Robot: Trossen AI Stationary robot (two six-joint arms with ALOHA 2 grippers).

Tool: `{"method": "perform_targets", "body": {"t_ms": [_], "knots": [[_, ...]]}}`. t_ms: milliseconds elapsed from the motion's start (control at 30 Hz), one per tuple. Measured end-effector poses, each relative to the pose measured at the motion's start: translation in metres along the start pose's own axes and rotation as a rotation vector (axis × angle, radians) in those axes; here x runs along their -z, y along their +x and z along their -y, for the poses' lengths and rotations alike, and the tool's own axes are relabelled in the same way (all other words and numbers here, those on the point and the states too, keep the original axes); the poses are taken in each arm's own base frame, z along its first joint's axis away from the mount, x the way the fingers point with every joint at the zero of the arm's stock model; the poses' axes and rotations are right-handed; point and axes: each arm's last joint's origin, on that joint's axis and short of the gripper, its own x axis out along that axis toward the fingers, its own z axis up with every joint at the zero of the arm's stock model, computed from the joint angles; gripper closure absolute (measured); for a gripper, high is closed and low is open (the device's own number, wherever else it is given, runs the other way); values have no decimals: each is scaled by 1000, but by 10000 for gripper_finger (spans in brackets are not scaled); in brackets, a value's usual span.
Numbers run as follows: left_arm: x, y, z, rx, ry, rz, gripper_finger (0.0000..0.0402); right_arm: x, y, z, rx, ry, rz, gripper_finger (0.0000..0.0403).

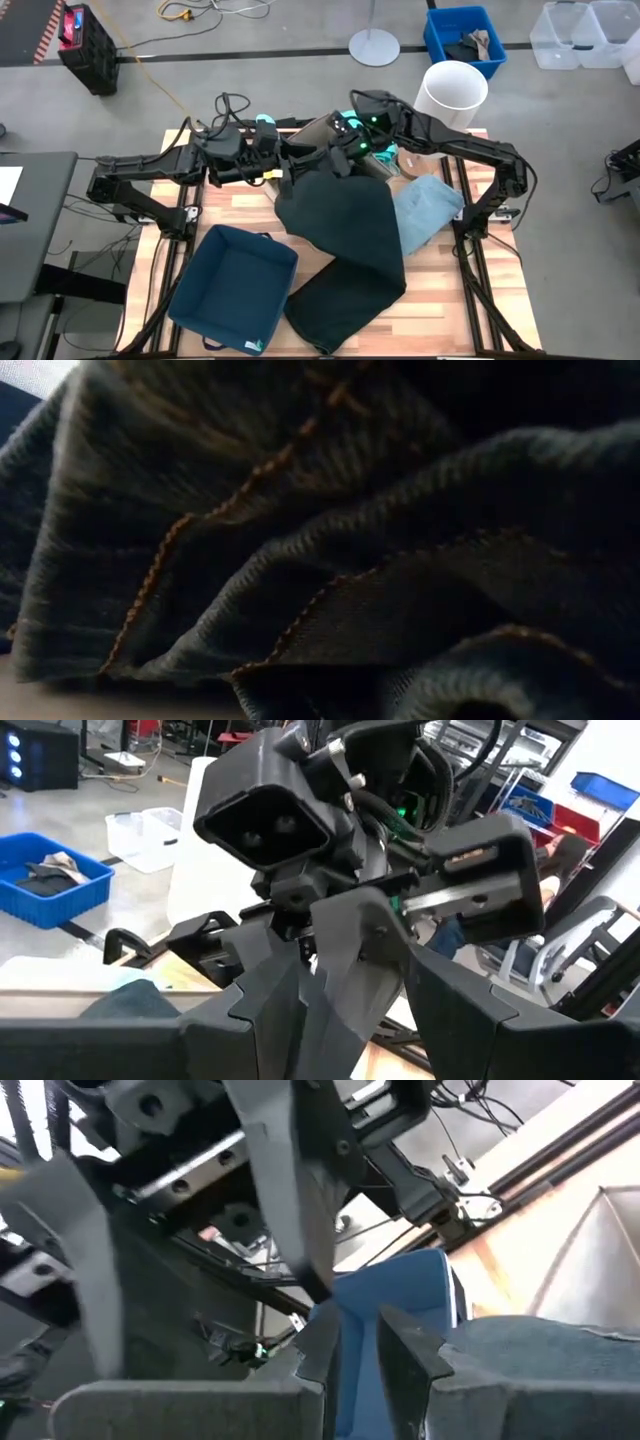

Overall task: Sort clothes
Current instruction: Put the blue pants into the white laundry organizer

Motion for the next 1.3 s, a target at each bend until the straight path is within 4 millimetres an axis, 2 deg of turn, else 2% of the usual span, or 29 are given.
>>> {"method": "perform_targets", "body": {"t_ms": [267, 433, 600, 667, 767, 867, 1000, 1300], "knots": [[-1, -2, 0, 2, -1, 2, 228, 11, -7, -8, 16, -303, -74, 321], [-6, -9, -1, 7, -1, 17, 228, 38, -4, -11, 55, -538, -262, 321], [-12, -17, -1, 13, 9, 39, 228, 65, 18, -9, 171, -675, -397, 321], [-14, -21, -2, 13, 9, 42, 228, 67, 23, -5, 230, -683, -402, 321], [-16, -22, -2, 11, 5, 57, 228, 67, 32, 12, 344, -661, -426, 321], [-17, -23, -2, 8, 2, 64, 228, 66, 41, 37, 433, -569, -472, 321], [-20, -24, -1, 19, -15, 88, 228, 57, 46, 63, 522, -410, -448, 321], [-18, -25, 4, 42, -46, 80, 228, 29, 25, 80, 685, -274, -256, 321]]}}
